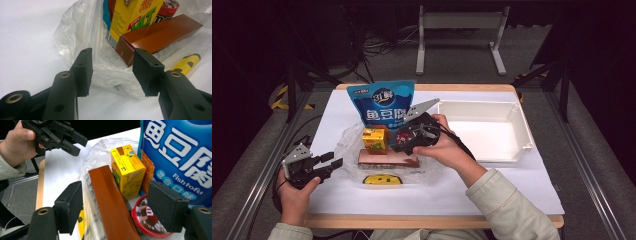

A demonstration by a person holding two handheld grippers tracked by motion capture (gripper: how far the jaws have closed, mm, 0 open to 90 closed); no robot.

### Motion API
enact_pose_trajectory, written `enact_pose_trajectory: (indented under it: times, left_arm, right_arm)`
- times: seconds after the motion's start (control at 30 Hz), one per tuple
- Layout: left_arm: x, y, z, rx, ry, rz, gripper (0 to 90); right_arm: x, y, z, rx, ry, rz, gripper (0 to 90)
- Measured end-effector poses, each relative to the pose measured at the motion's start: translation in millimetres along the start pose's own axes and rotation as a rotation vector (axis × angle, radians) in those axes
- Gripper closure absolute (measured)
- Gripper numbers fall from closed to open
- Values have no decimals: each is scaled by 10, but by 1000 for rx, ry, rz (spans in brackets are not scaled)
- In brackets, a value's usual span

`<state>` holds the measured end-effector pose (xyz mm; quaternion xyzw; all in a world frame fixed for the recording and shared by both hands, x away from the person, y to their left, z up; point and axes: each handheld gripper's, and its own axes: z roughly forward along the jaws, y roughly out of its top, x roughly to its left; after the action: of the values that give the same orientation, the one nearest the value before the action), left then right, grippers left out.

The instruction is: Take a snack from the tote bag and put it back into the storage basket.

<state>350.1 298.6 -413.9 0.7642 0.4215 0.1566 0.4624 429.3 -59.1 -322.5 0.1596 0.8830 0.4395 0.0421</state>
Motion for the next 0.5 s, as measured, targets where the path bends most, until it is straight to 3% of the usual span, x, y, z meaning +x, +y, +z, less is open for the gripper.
enact_pose_trajectory:
  times: [0.2, 0.27, 0.5]
  left_arm:
    - [6, -2, 11, -1, -3, -5, 510]
    - [14, 1, 12, 1, -4, -3, 510]
    - [26, 3, 21, 3, -7, -11, 509]
  right_arm:
    - [-10, 54, 88, 19, 22, -6, 294]
    - [-33, 68, 157, 42, 51, -9, 294]
    - [-41, 63, 272, 85, 62, -38, 294]
